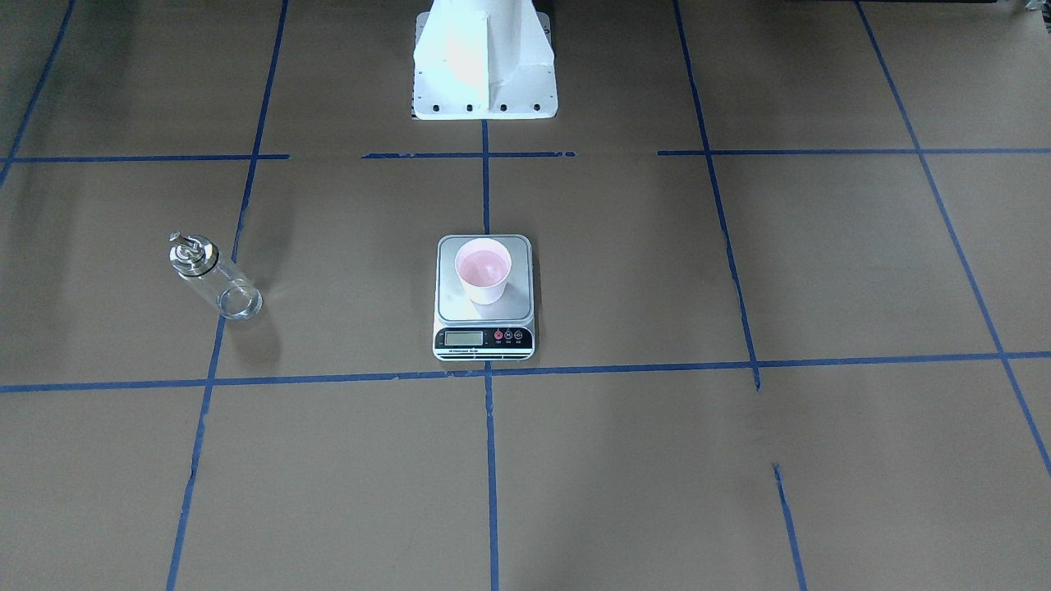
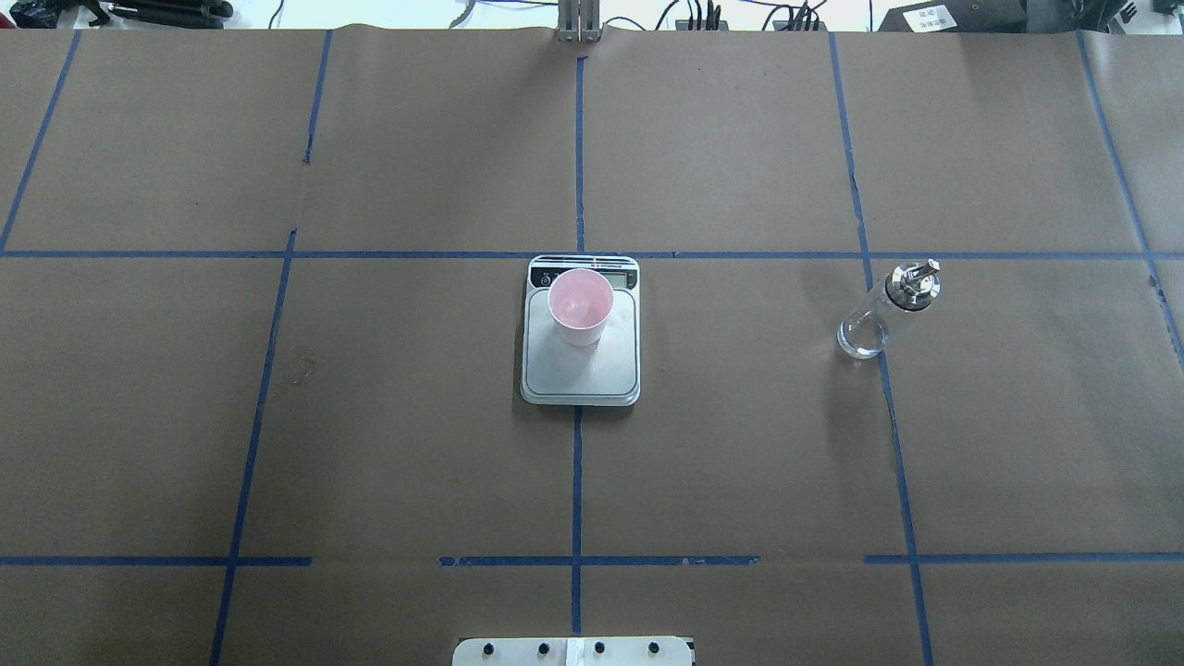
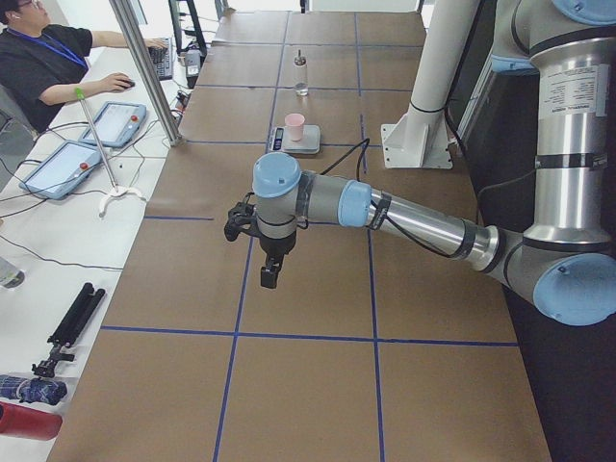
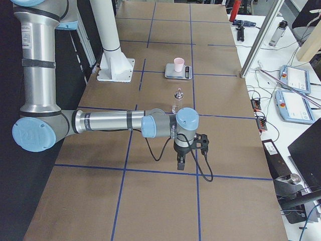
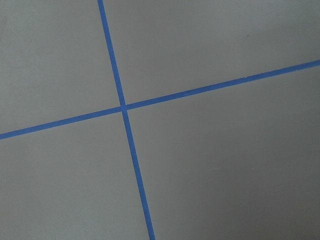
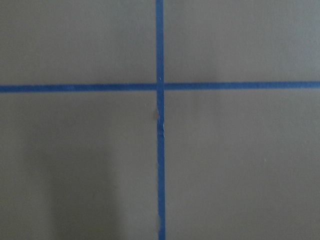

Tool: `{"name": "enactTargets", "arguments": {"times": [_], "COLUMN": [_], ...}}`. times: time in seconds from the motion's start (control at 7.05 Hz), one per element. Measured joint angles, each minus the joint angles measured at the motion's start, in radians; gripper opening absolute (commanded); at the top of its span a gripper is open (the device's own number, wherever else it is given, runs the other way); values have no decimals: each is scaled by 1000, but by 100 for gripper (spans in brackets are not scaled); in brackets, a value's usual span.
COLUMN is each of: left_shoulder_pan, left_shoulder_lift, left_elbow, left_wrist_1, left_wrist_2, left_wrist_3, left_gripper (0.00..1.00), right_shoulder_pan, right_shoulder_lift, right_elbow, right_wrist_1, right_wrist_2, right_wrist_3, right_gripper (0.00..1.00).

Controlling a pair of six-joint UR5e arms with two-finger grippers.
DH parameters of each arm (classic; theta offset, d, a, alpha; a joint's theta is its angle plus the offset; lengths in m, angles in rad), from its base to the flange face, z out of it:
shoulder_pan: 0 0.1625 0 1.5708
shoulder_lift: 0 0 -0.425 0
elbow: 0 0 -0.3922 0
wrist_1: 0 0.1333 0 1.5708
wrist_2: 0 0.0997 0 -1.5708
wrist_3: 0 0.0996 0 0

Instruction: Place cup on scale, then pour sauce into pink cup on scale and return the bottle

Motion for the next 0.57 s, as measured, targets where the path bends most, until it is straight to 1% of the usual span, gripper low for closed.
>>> {"name": "enactTargets", "arguments": {"times": [0.14,0.28,0.43,0.57], "left_shoulder_pan": [0,0,0,0], "left_shoulder_lift": [0,0,0,0], "left_elbow": [1,2,5,7], "left_wrist_1": [0,1,1,1], "left_wrist_2": [0,0,0,0], "left_wrist_3": [0,0,0,0], "left_gripper": [100,100,100,100], "right_shoulder_pan": [-3,-4,-4,-5], "right_shoulder_lift": [-69,-129,-172,-192], "right_elbow": [42,73,85,89], "right_wrist_1": [0,51,128,167], "right_wrist_2": [-2,-2,1,6], "right_wrist_3": [-58,-93,-109,-115], "right_gripper": [100,100,100,100]}}
